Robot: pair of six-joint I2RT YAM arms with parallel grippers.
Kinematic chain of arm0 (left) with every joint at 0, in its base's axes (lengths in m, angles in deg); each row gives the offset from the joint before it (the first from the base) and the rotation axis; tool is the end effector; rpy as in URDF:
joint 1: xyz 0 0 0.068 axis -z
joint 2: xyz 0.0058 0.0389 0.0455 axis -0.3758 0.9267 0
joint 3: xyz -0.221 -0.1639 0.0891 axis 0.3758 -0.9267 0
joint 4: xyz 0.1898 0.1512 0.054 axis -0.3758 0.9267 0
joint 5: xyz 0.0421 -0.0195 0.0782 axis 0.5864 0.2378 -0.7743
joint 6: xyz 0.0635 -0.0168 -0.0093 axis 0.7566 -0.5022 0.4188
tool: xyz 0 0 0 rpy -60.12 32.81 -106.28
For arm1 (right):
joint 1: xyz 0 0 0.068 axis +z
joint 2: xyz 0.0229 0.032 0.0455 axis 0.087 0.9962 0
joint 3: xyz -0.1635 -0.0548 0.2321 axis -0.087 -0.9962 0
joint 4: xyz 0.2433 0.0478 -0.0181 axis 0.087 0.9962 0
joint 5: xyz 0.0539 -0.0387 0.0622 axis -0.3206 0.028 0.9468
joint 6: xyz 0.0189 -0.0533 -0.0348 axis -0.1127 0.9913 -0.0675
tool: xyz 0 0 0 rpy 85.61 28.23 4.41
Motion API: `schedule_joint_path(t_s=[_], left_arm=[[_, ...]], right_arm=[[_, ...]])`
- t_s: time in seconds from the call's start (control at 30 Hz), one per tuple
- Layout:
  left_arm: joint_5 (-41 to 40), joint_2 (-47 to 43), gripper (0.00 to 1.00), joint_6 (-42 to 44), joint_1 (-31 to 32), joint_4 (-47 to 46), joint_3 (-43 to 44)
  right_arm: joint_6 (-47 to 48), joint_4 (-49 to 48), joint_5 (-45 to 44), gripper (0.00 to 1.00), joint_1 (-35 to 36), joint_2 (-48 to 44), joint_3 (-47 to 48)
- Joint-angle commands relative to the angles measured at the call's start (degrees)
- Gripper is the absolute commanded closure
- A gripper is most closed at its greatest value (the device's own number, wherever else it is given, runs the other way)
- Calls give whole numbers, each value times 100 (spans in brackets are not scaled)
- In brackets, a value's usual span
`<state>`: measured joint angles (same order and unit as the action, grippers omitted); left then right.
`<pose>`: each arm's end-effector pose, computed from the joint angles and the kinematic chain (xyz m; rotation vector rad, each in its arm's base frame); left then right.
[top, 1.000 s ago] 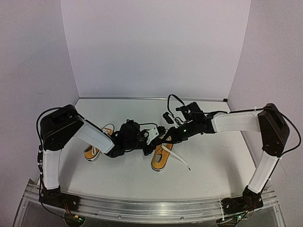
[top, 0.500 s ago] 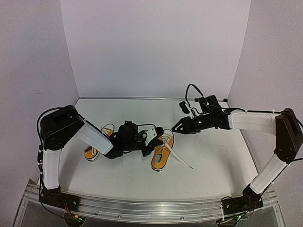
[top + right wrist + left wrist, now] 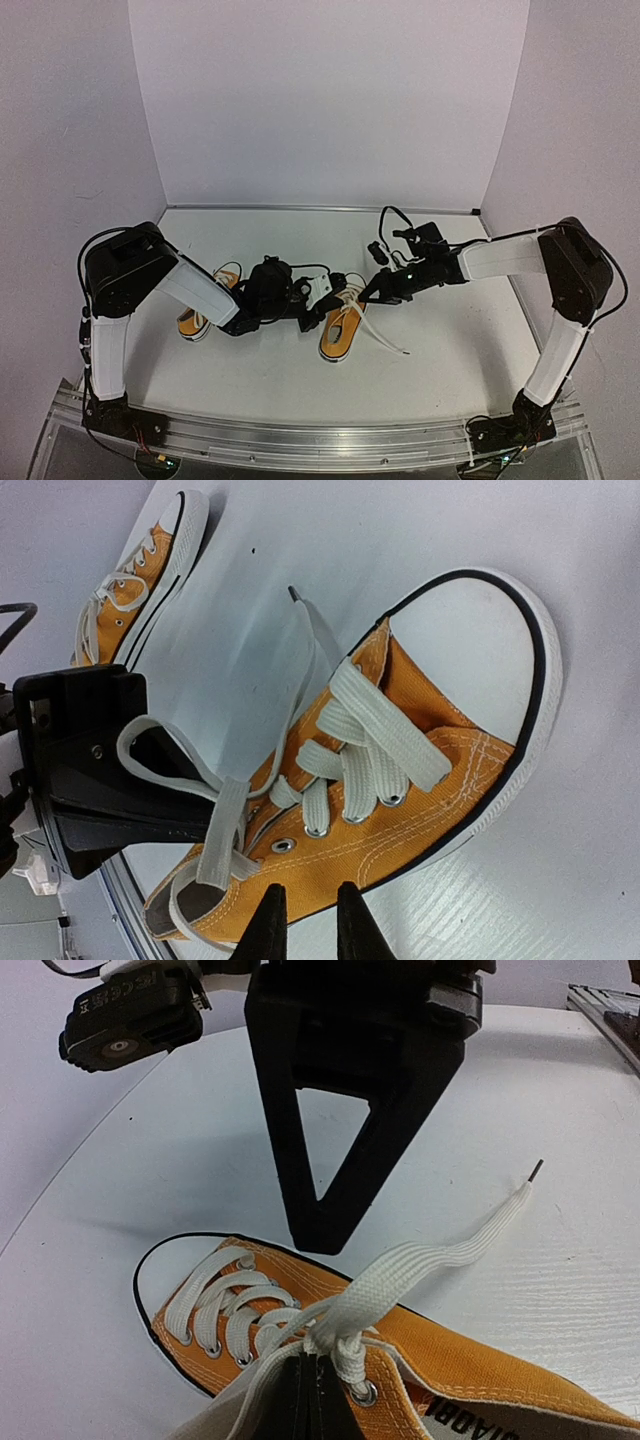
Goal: Tie the shoes
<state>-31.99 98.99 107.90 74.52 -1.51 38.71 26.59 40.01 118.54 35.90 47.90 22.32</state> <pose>0.2496 -0.3494 0.1459 1.3422 1.4087 -0.6198 0.3010 0.2201 0.1841 -0.6607 2.3937 1.2250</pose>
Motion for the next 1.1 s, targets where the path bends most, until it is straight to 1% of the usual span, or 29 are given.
schedule_joint_path(t_s=[0.0, 0.37, 0.57, 0.77, 0.93, 1.07], left_arm=[[112, -126, 100, 201, -15, 41, 60], [153, -86, 100, 319, 22, 17, 94], [184, -57, 100, 360, 22, 23, 102], [229, -59, 100, 381, 33, -33, 104], [298, -29, 100, 436, 45, -69, 112], [318, -5, 100, 456, 56, -81, 122]], right_arm=[[-106, -526, 392, 84, 73, 147, 43], [-215, -652, 620, 83, 222, 375, 204], [-294, -724, 661, 77, 231, 194, 140], [-333, -804, 770, 73, 250, 252, 138], [-406, -908, 824, 68, 298, 280, 138], [-420, -922, 814, 67, 324, 331, 155]])
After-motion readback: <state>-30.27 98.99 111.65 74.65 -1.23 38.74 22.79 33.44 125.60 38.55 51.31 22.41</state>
